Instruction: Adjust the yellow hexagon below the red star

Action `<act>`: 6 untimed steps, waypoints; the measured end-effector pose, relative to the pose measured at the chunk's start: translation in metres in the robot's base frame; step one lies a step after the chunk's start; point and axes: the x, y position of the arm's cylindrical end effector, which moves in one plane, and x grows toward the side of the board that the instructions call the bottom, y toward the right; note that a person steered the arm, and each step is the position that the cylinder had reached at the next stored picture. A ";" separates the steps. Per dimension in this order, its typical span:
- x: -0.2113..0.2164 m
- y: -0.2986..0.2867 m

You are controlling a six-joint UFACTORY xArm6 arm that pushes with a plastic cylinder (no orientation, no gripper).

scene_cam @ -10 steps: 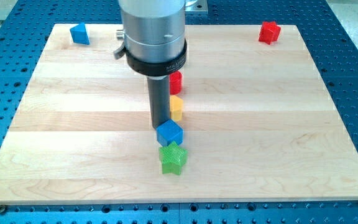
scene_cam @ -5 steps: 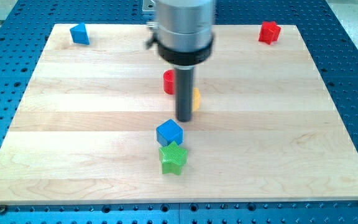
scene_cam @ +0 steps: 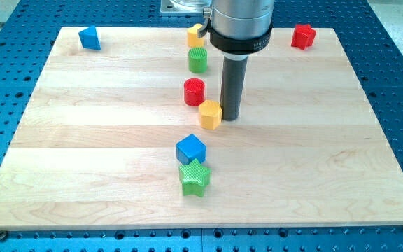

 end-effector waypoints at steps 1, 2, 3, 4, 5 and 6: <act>0.004 -0.009; 0.004 -0.014; 0.004 -0.019; 0.004 -0.019; 0.004 -0.001; 0.005 0.037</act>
